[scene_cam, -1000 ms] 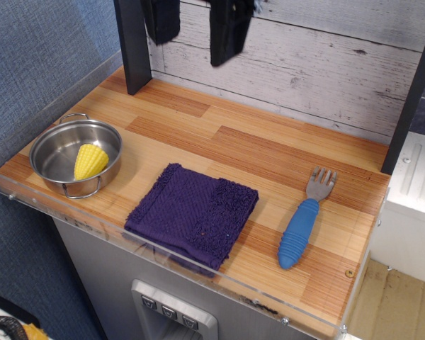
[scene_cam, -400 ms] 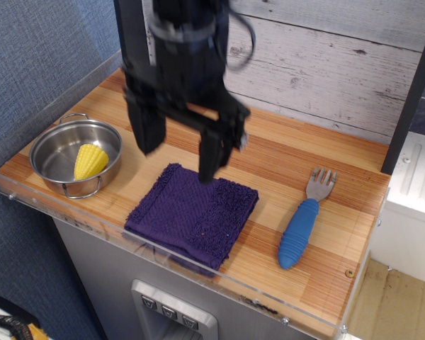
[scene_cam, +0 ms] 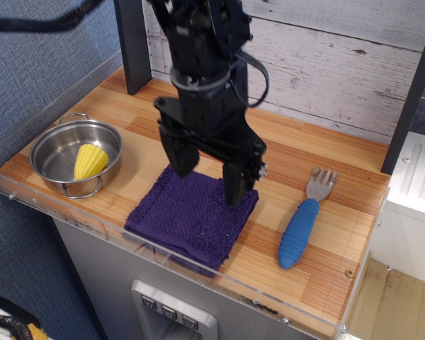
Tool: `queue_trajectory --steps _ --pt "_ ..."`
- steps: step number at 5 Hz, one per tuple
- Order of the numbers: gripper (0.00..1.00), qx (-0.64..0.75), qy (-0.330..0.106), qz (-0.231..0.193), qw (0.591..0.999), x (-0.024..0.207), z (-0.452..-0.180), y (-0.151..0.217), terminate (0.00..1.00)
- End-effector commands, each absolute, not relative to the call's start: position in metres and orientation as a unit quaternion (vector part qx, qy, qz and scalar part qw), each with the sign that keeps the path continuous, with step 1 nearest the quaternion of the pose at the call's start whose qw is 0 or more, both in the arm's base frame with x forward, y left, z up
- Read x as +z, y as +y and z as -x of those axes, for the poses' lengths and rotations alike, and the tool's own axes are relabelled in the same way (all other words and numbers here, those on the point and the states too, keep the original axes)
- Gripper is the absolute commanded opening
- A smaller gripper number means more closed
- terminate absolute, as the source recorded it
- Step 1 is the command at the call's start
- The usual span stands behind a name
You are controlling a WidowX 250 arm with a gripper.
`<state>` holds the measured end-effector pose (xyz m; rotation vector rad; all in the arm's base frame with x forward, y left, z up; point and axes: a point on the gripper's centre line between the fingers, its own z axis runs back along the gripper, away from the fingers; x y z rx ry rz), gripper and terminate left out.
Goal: Move the purple cloth straight up
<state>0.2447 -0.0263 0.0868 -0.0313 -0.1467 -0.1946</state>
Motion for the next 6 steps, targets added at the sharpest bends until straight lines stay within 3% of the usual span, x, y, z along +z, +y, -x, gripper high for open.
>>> queue_trajectory --steps 1,3,6 --pt "1.0 -0.097 -0.081 0.015 0.992 0.078 -0.252 -0.032 0.0" --pt "1.0 -0.098 -0.055 -0.016 0.993 0.06 -0.249 -0.019 0.0" --pt "1.0 -0.1 0.004 -0.01 0.995 0.004 -0.253 -0.012 0.0"
